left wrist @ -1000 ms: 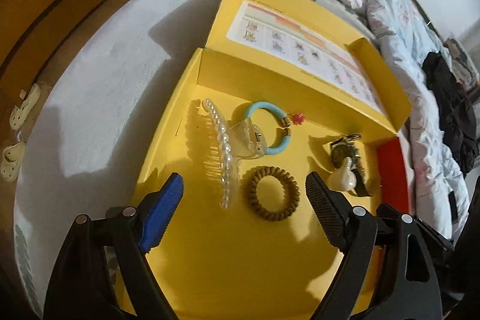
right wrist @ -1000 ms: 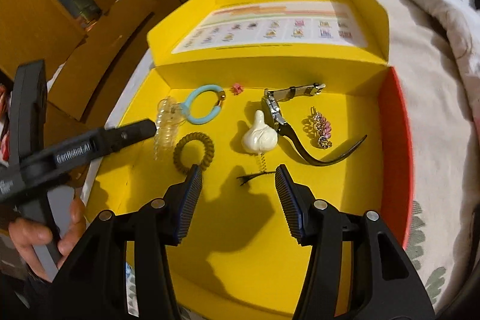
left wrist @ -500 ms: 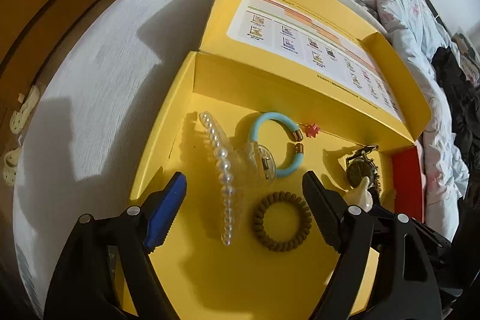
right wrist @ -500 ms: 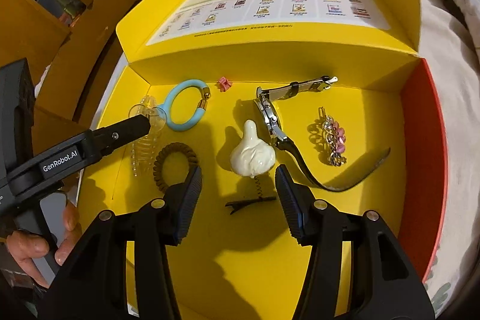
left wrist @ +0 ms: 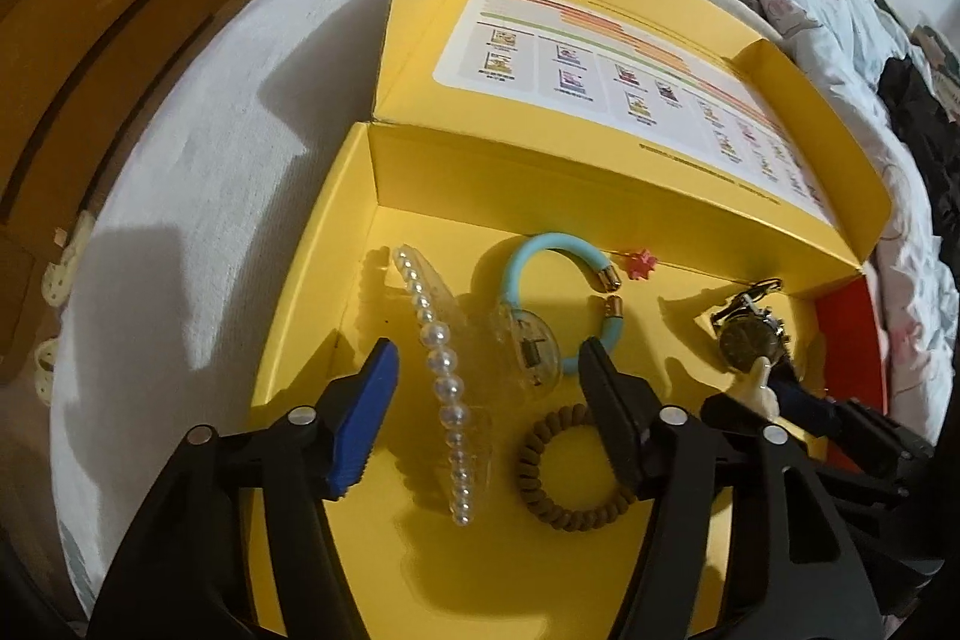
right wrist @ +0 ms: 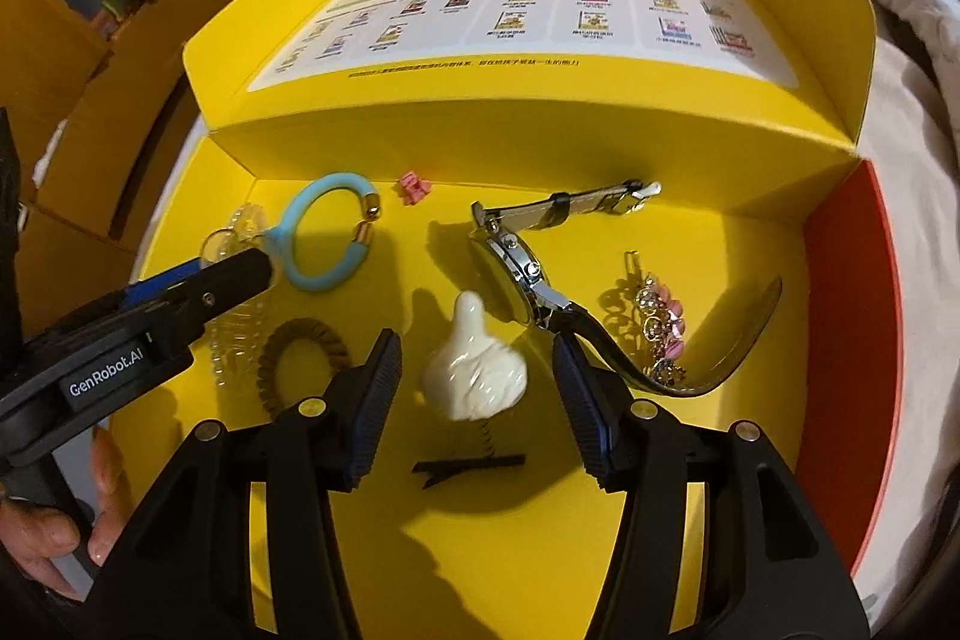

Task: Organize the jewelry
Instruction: 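Close the right tool on the garlic ornament while the left tool grasps the pearl claw, then lift the garlic ornament with the right tool while the left tool lifts the pearl claw out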

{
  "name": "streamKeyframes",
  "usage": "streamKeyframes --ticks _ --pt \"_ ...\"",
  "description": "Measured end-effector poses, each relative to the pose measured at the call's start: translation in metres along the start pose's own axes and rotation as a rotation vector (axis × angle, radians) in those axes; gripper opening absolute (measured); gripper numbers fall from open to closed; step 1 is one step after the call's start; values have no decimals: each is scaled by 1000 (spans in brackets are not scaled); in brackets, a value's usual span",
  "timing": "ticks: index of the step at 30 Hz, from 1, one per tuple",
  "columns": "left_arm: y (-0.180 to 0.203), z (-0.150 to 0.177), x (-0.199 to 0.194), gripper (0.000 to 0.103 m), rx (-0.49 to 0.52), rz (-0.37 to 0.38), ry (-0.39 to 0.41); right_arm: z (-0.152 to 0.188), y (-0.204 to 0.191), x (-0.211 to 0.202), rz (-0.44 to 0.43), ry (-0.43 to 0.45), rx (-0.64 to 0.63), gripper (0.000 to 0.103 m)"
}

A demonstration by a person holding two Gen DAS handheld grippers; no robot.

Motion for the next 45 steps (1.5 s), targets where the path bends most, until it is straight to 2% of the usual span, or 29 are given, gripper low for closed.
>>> streamKeyframes --ticks 7,13,18,29,36,41,45 --pt "4 -5 3 49 31 -62 25 -7 -1 6 70 -11 -51 56" --pt "8 -6 6 45 35 -49 23 -8 -2 9 92 -14 -75 53" --pt "5 -5 5 45 19 -24 11 -7 1 6 66 -15 -51 43" --pt "2 0 -11 42 -3 12 15 -3 -2 -11 32 -1 -42 39" --pt "0 -2 -28 42 -17 38 31 -1 -8 -25 10 19 -48 27" --pt "-2 0 -35 42 -18 47 38 2 -9 -24 11 13 -43 29" --pt "-1 2 -34 42 -12 46 29 2 -13 -18 33 10 -60 36"
Point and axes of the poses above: each gripper's, at about its wrist camera, not at the fingertips, and x roughly the way its jaws point, y to its right, z to its underside, the point moved 7 cm from there along x, roughly the way its jaws point, and after that the axes turned 14 degrees about -z, right-handed, at the moved point
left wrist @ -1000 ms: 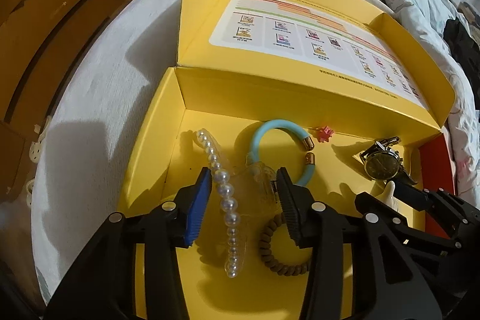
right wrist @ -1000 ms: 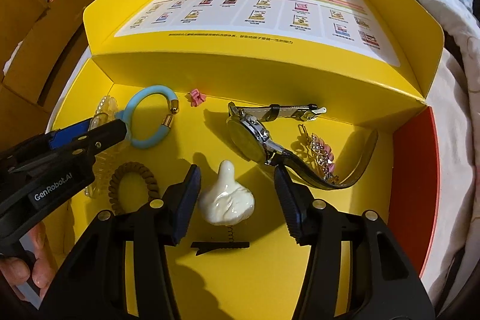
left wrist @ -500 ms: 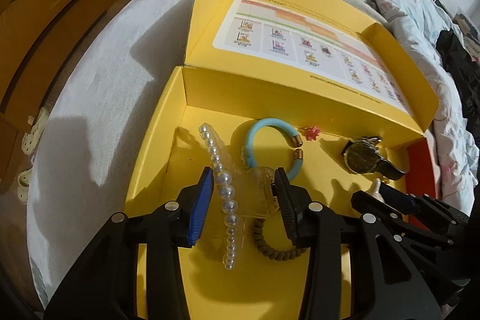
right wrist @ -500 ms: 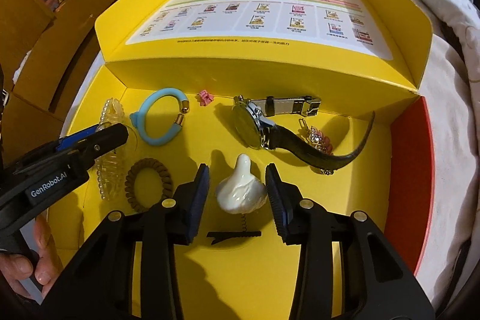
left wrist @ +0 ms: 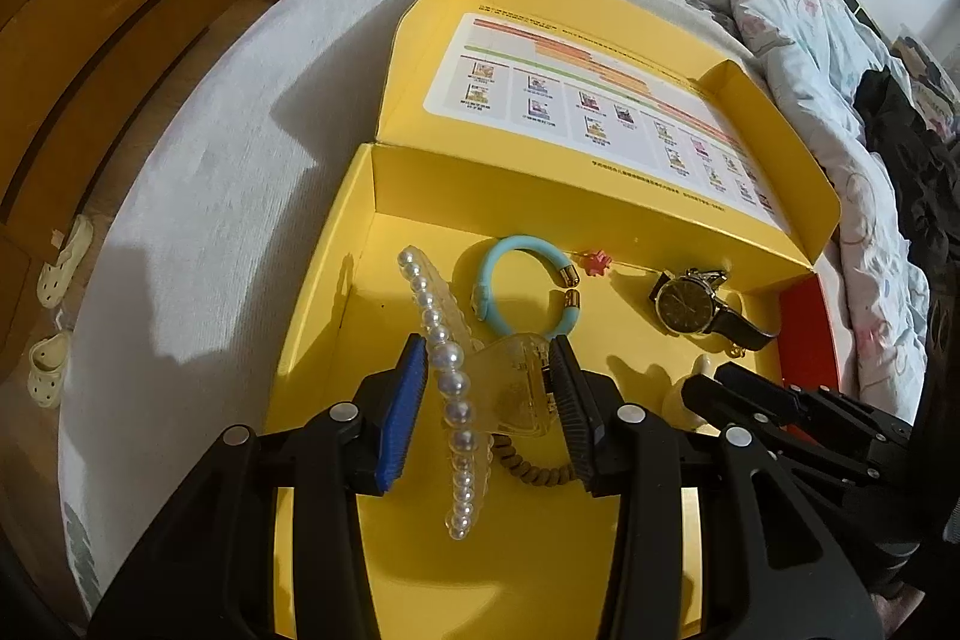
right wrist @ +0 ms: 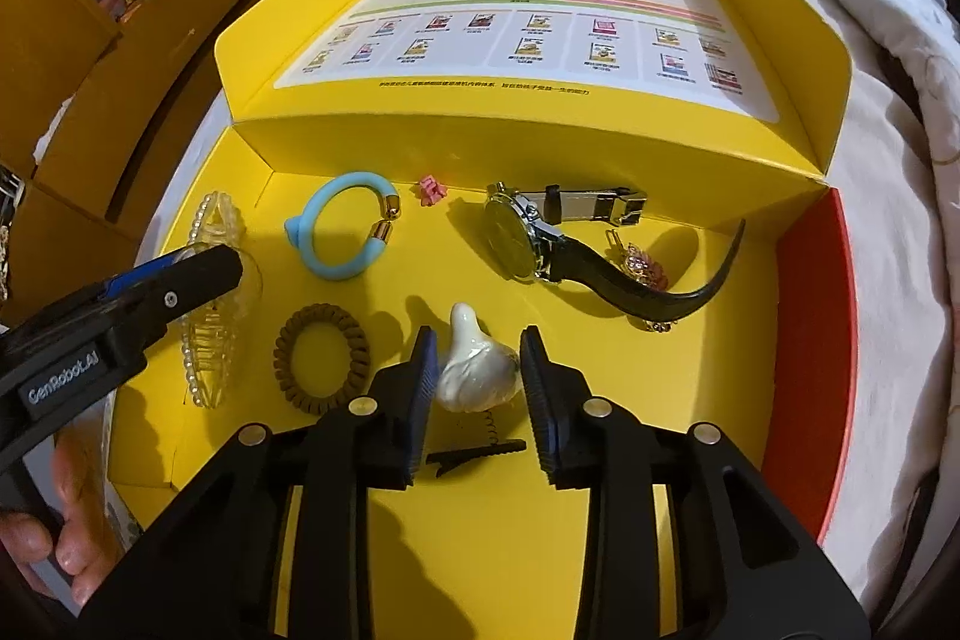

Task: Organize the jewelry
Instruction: 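Lift the garlic ornament with the right tool while the left tool lifts the pearl claw out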

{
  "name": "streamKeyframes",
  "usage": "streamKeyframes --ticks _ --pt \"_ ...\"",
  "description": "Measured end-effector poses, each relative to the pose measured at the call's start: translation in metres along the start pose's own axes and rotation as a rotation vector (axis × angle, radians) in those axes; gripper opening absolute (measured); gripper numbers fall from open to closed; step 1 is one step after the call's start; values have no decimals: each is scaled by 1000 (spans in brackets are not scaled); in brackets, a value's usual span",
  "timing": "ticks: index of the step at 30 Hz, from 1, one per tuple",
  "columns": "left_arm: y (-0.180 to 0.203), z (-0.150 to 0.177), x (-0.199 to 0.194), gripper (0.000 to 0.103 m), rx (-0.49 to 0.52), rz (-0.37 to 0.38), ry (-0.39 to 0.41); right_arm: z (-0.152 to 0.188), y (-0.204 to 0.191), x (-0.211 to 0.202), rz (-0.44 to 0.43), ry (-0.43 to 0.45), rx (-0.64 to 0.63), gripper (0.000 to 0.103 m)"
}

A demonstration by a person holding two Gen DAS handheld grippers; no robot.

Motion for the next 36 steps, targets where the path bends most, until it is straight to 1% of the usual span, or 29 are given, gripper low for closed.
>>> streamKeyframes --ticks 3,7,9,10,11,18,20,22,25,28,32,36 --pt "0 0 0 42 1 1 -2 1 1 9 36 -26 -2 41" --pt "0 0 0 42 3 -1 -1 4 4 19 36 -49 6 41" --pt "-1 1 1 42 4 -3 -4 6 3 22 49 -55 -9 40" --pt "-1 1 1 42 5 -5 -4 7 3 21 53 -56 -10 36" --pt "-2 2 1 42 4 -6 -5 7 4 21 59 -59 -10 35" --pt "-4 4 -12 42 2 -2 10 9 5 7 30 -42 11 35" --pt "-6 5 -19 42 4 1 15 10 2 -3 26 -21 10 35" --pt "-9 6 -26 42 4 7 19 12 -3 -16 3 -6 11 35" --pt "-15 10 -42 42 -1 24 26 15 -9 -35 -1 20 7 35" --pt "-22 15 -61 42 0 25 48 23 -13 -61 -35 52 16 35" --pt "-39 30 -84 42 -10 38 66 39 -7 -99 -44 100 38 35" --pt "-66 54 -94 42 -21 17 70 59 9 -132 -39 147 73 35"
Point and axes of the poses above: each gripper's, at about its wrist camera, not at the fingertips, and x roughly the way its jaws point, y to its right, z to its underside, the point moved 7 cm from there along x, roughly the way its jaws point, and after that the axes turned 14 degrees about -z, right-handed, at the moved point
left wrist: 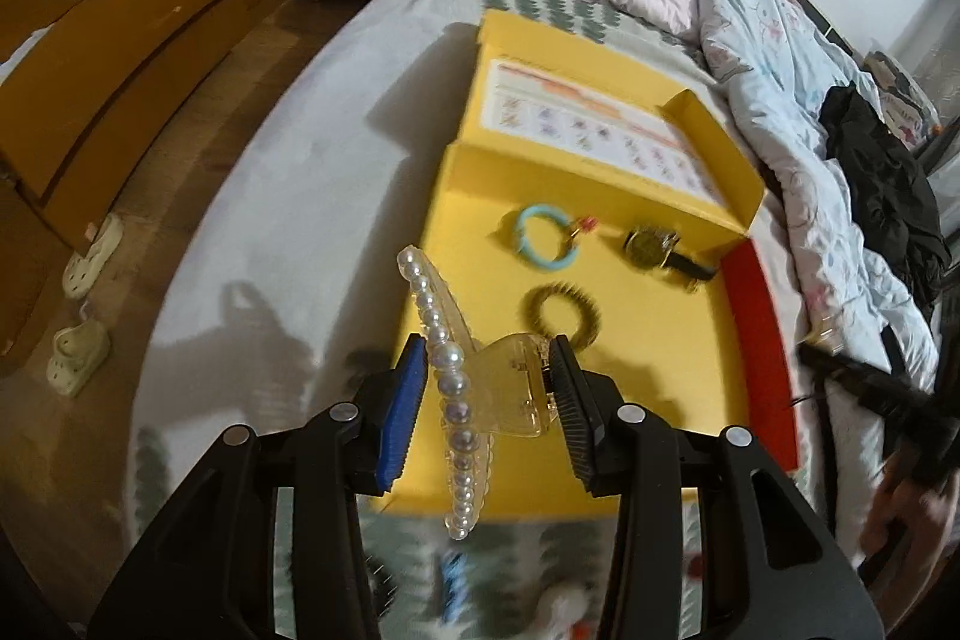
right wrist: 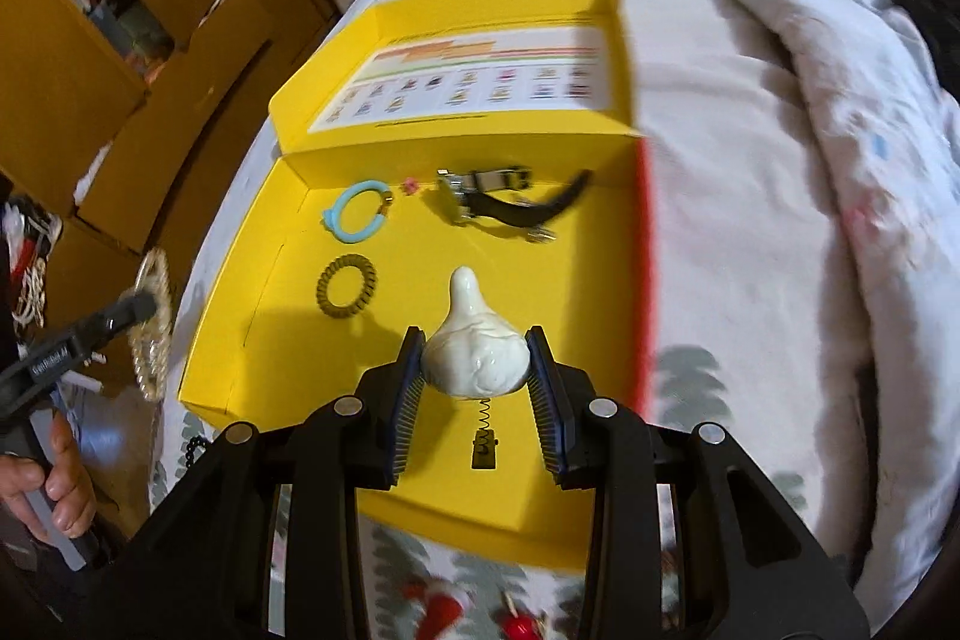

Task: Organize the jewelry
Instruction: 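Lift the garlic ornament with the right tool while the left tool lifts the pearl claw out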

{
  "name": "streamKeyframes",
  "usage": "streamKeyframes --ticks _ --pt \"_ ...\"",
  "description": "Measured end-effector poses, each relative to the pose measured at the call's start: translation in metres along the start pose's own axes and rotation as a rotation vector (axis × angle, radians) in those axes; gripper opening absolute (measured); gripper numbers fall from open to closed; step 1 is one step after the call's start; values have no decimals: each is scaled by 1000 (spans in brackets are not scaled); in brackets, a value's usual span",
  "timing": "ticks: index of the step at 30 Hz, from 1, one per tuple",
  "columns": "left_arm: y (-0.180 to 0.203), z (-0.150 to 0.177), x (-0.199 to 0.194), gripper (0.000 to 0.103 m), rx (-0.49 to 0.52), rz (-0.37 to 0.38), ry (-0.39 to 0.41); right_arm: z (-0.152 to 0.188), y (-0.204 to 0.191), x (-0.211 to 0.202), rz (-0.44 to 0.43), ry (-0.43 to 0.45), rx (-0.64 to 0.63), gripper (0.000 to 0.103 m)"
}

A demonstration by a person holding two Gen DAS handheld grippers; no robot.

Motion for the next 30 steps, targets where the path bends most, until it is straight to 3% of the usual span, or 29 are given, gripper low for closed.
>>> streamKeyframes --ticks 7,13,21,30 --pt "-43 16 -11 42 -49 -54 14 31 44 -53 -5 81 84 35" --pt "-70 29 5 42 -61 -120 -7 47 77 -63 36 80 138 35" --pt "-103 43 46 42 -117 -168 -108 56 119 -34 63 26 207 35" --pt "-101 54 75 42 -103 -177 -179 59 135 4 40 -38 225 35"
Point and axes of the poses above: each gripper's, at about its wrist camera, not at the fingertips, and x roughly the way its jaws point, y to its right, z to its underside, the point moved 7 cm from there along x, roughly the way its jaws point, and after that the axes turned 14 degrees about -z, right-handed, at the moved point
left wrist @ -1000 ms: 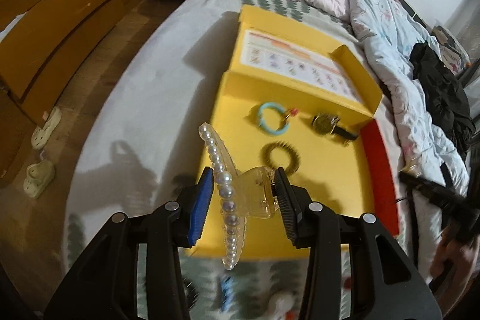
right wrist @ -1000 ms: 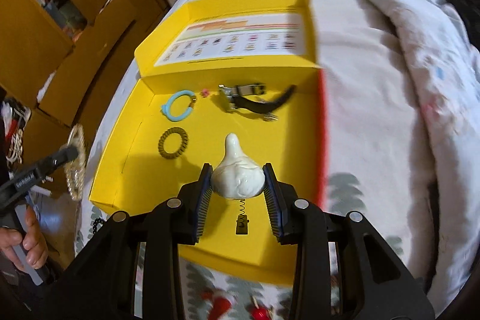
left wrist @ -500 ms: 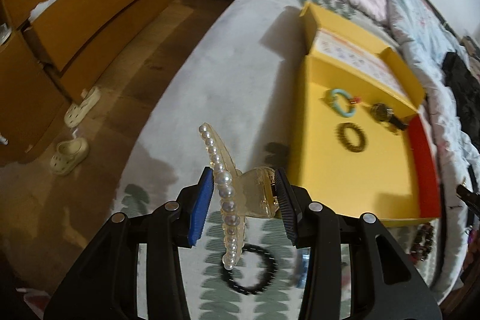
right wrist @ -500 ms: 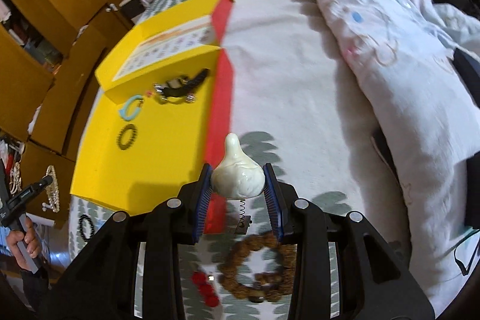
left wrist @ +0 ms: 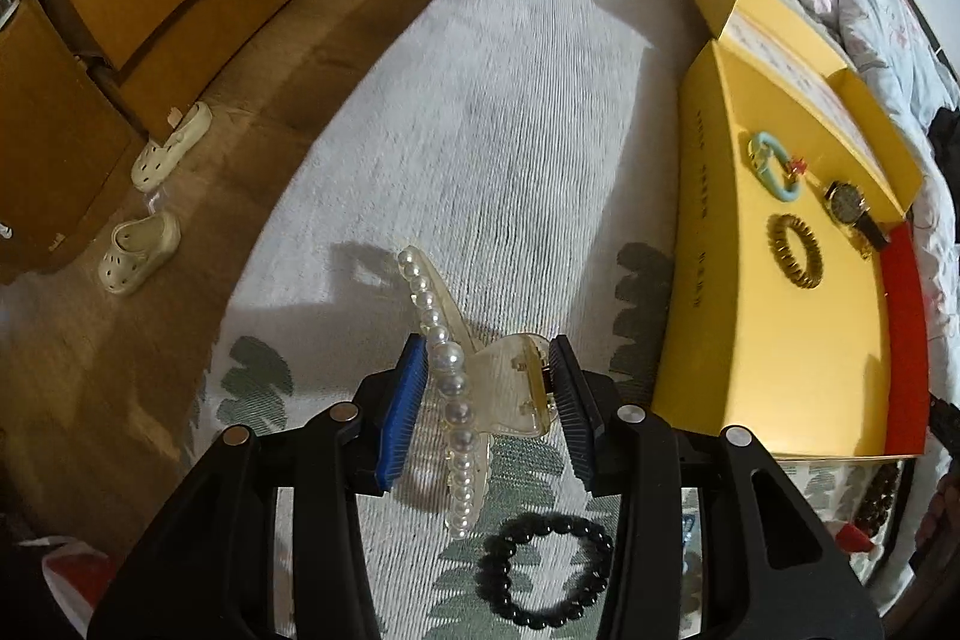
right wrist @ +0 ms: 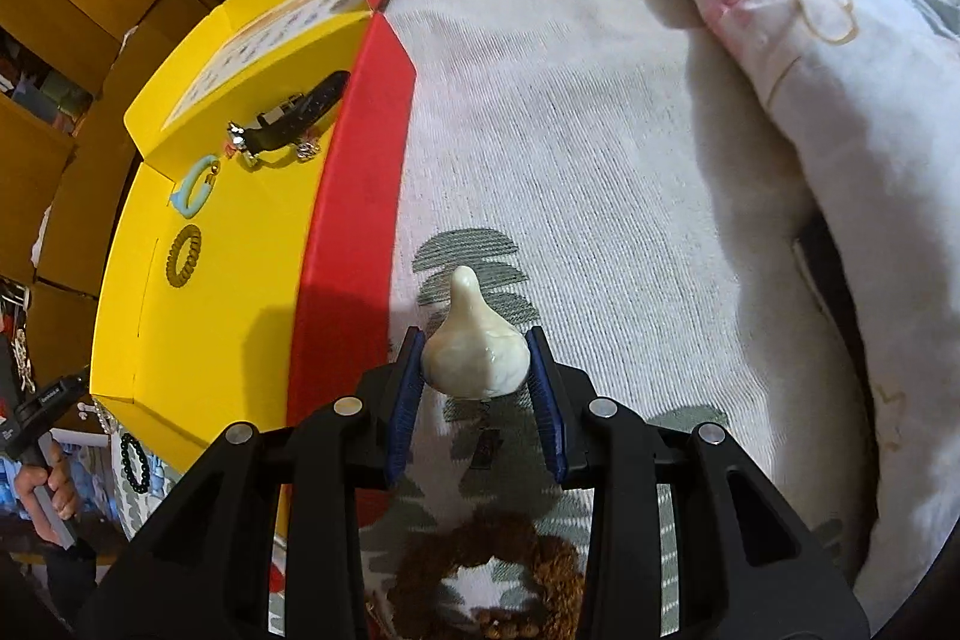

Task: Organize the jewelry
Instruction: 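Lift the garlic ornament with the right tool while the left tool lifts the pearl claw out, then lower both held items onto the bed and open both tools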

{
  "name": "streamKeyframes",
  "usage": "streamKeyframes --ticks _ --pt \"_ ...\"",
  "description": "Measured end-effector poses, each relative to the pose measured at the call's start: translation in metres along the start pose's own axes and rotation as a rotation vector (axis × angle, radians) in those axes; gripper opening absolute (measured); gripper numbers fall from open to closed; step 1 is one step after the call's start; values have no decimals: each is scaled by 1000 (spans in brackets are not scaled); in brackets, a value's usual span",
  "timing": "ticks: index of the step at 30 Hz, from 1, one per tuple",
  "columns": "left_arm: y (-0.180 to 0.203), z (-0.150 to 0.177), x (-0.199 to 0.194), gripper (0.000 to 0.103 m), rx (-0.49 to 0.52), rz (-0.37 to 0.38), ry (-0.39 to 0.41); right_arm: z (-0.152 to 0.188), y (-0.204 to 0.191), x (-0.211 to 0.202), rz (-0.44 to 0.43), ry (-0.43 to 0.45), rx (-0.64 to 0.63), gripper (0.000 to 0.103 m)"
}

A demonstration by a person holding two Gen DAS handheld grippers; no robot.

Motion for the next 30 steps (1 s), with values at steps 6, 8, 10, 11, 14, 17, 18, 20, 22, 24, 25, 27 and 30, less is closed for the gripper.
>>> streamKeyframes --ticks 6,8,10,11,14,17,18,20,22,24,25,27,30 --pt "5 -1 3 42 23 -9 8 3 20 4 0 -12 39 35" --pt "5 -1 3 42 26 -6 9 3 23 4 -1 -12 40 35" --pt "5 -1 2 42 26 -3 10 4 24 3 -3 -9 42 35" --pt "6 -1 2 42 30 0 12 5 24 3 1 -11 38 35" --pt "8 0 -1 42 31 24 13 6 25 1 14 -6 29 37" --pt "12 1 -4 43 40 39 11 10 23 1 48 -14 3 37" --pt "14 1 -4 43 45 40 10 10 22 1 54 -15 0 38" --pt "16 2 -3 43 54 39 8 12 22 -2 81 -12 -9 41" --pt "17 1 -3 43 61 34 10 12 23 -6 113 -6 -19 51" --pt "18 1 -4 44 62 43 10 11 24 -10 134 9 -20 59" --pt "19 1 -5 48 65 48 11 11 24 -12 132 17 -19 61" --pt "20 1 -7 58 71 44 21 10 24 -17 132 30 -15 64" --pt "21 0 -10 59 73 40 31 6 21 -22 142 52 -16 66"
Point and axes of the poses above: each gripper's, at about its wrist camera, not at the fingertips, and x roughly the way its jaws point, y to its right, z to its underside, the point moved 7 cm from there along x, roughly the way its jaws point, and after that the axes turned 14 degrees about -z, right-handed, at the moved point
